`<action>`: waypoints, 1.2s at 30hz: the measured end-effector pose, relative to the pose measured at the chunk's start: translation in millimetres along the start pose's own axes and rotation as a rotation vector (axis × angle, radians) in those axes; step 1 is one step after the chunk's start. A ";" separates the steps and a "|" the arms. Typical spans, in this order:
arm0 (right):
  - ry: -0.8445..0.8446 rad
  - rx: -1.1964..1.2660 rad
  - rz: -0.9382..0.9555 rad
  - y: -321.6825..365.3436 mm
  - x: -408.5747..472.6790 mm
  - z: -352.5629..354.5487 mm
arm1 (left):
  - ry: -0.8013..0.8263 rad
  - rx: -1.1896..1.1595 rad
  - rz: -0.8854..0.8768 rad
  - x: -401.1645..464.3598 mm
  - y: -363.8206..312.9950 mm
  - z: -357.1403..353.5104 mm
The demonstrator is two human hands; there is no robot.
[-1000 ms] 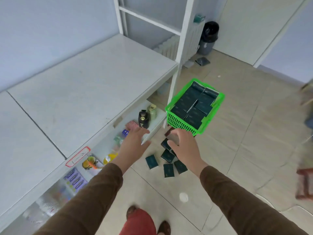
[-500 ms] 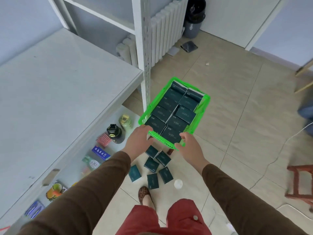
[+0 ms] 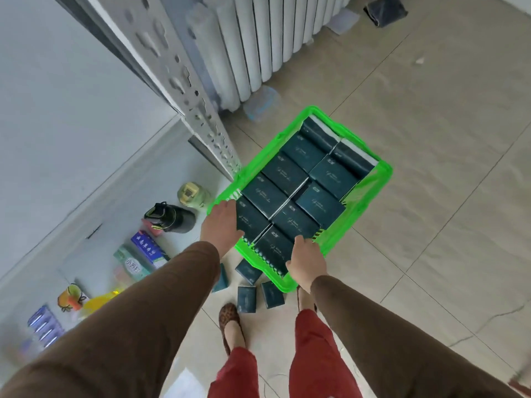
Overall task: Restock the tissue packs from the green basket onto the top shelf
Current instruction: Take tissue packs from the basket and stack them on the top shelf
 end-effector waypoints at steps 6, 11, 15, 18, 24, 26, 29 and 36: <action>0.019 -0.235 0.031 -4.4 28.6 -25.7 | 0.040 0.159 0.102 37.7 -9.2 -29.9; -0.026 -0.170 0.013 -10.0 36.2 -34.7 | 0.061 0.102 0.173 52.7 -6.4 -48.2; -0.019 -0.181 0.043 -19.1 39.0 -32.0 | 0.051 0.032 0.233 55.3 -2.5 -47.8; 0.001 -0.129 0.087 -20.2 39.5 -18.6 | 0.051 -0.184 0.281 51.6 7.5 -38.6; 0.137 0.446 0.130 -17.8 25.4 25.9 | -0.029 -0.383 0.293 -1.5 21.4 4.8; 0.171 0.571 0.176 -6.2 5.0 45.4 | -0.108 -0.462 0.335 -40.9 32.5 20.2; 0.266 0.767 0.275 25.0 -40.0 66.7 | -0.213 -0.551 0.391 -115.4 52.1 35.3; 0.443 0.910 0.423 131.6 -197.6 25.3 | -0.554 -0.793 0.539 -358.0 124.9 27.1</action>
Point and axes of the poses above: each hand's wrist, its own x-axis towards the middle knuckle, its own z-axis out of the back of the hand, y = z × x, the point moved 4 cm from there along x, towards the middle knuckle, and after that the axes turned 8 degrees about -z, right-handed, at the moved point
